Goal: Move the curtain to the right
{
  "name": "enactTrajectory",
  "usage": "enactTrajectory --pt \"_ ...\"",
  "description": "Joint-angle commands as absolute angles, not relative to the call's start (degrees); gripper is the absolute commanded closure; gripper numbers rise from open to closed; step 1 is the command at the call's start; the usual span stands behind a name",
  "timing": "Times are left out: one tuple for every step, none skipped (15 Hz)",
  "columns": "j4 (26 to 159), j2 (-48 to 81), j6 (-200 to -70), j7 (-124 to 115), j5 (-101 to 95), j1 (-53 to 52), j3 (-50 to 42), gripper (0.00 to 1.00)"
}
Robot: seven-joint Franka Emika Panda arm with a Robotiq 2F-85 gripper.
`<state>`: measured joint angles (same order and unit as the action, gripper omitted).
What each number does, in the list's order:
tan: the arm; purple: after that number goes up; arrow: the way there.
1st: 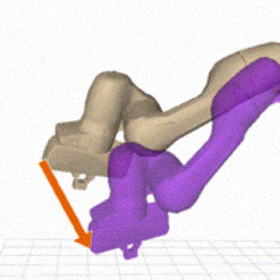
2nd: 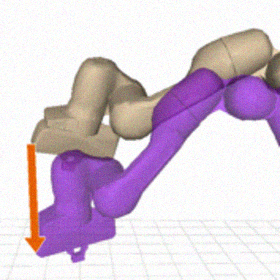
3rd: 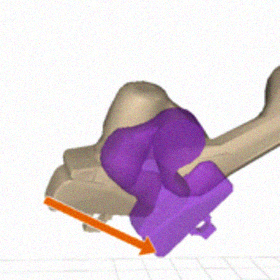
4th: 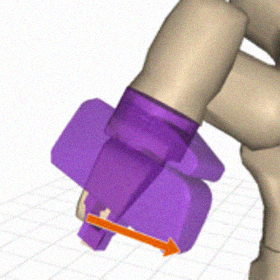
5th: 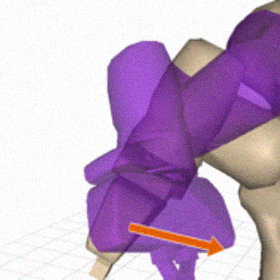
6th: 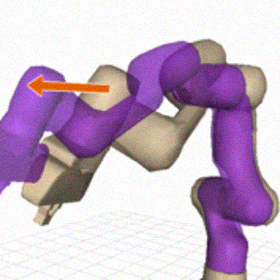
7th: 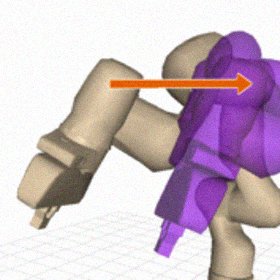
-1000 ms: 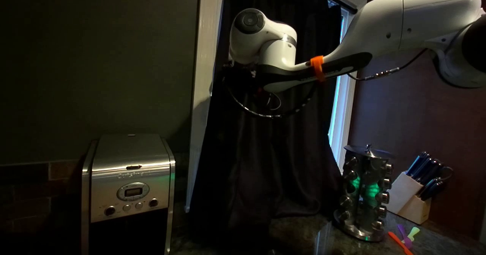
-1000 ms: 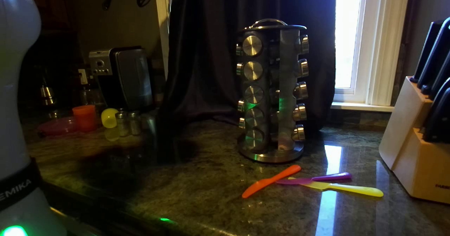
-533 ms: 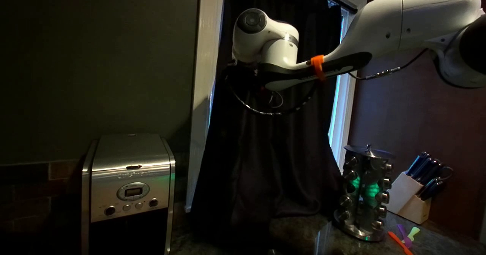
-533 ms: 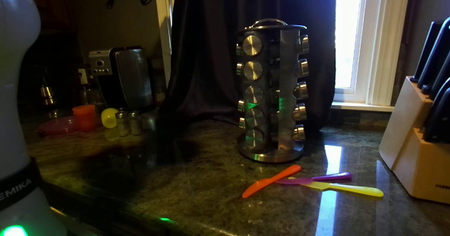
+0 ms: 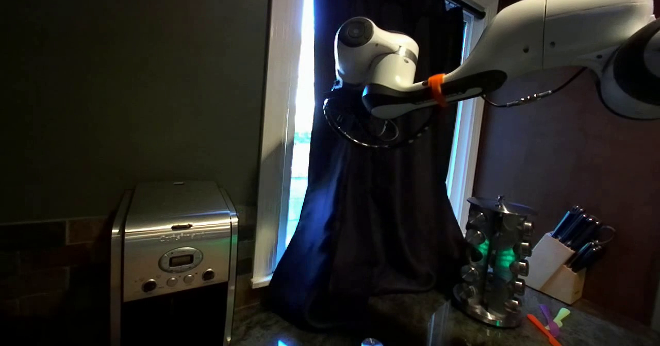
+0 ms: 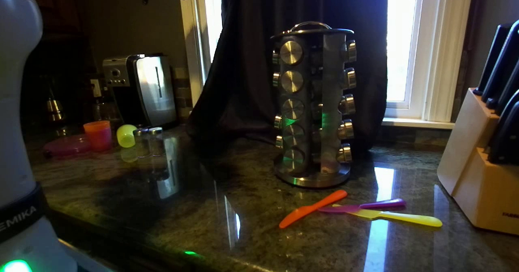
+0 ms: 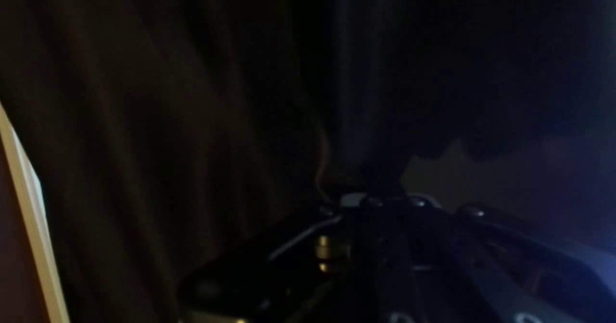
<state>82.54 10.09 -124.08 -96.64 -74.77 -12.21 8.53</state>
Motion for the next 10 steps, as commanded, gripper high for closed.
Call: enactTrajectory --pt "83.5 9.2 -122.0 -95.8 -72.3 -10.9 7.4 1.0" --pt "83.5 9.2 -121.7 -95.7 -71.8 -10.6 7.0 1.0" --pt "83.4 9.2 -121.3 -95.8 -71.6 -10.2 6.7 1.0" --pt "83.4 9.1 -121.2 -95.7 -71.2 -9.9 6.4 1.0" --pt "83.5 8.9 -121.5 -95.3 -70.8 -9.8 6.4 1.0" --pt "84.0 8.7 -122.4 -94.5 -70.4 -9.6 6.4 1.0" --pt "84.7 8.2 -124.0 -92.6 -68.9 -9.4 6.8 1.0" --pt "85.6 7.6 -125.1 -90.8 -67.8 -9.6 7.3 1.0" --pt "86.5 7.0 -126.1 -88.5 -66.2 -9.9 7.8 1.0" --pt "87.5 6.2 -126.7 -86.1 -64.6 -10.3 8.3 1.0"
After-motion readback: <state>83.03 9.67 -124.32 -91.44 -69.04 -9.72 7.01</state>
